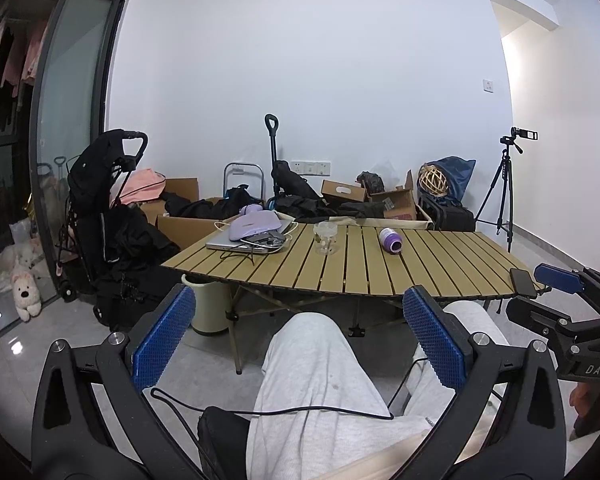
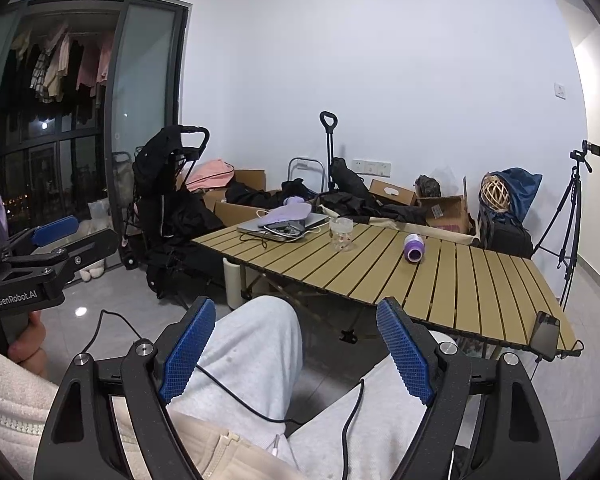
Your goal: Organize rigid objects
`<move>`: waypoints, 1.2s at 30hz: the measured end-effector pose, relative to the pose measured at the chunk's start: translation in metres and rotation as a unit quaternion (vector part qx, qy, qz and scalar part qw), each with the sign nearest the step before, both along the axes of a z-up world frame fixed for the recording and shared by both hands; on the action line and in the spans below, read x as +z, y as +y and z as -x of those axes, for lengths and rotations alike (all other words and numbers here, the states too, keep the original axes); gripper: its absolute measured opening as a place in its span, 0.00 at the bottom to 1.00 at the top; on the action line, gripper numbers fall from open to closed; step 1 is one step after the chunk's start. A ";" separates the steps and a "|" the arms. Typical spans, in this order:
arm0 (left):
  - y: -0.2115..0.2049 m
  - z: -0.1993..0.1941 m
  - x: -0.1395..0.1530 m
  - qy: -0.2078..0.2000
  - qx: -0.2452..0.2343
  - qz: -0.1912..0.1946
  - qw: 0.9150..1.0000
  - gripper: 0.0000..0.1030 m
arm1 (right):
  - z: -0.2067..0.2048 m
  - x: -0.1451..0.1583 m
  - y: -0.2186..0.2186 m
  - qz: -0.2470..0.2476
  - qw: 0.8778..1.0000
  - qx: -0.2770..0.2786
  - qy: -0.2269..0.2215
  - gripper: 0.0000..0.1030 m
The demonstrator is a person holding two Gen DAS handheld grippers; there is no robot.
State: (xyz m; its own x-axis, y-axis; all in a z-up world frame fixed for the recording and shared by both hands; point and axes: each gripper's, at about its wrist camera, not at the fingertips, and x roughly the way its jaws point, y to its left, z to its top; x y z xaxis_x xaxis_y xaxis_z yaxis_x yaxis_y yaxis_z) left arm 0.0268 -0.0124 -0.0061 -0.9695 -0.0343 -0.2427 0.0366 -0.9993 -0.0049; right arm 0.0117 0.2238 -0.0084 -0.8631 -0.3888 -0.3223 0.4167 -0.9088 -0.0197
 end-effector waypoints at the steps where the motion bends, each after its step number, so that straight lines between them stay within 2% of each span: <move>1: 0.000 0.000 0.000 0.000 0.000 0.000 1.000 1.00 | 0.000 0.000 0.000 0.000 1.000 0.000 0.000 0.85; 36: 0.000 0.001 0.003 -0.001 -0.001 -0.001 1.000 1.00 | 0.005 0.000 0.005 -0.003 1.000 0.000 -0.004 0.85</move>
State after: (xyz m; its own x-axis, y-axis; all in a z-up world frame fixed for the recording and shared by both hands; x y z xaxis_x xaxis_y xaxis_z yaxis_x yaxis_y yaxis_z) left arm 0.0260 -0.0124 -0.0032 -0.9692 -0.0328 -0.2440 0.0353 -0.9994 -0.0059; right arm 0.0065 0.2285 -0.0081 -0.8607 -0.3868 -0.3310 0.4168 -0.9087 -0.0217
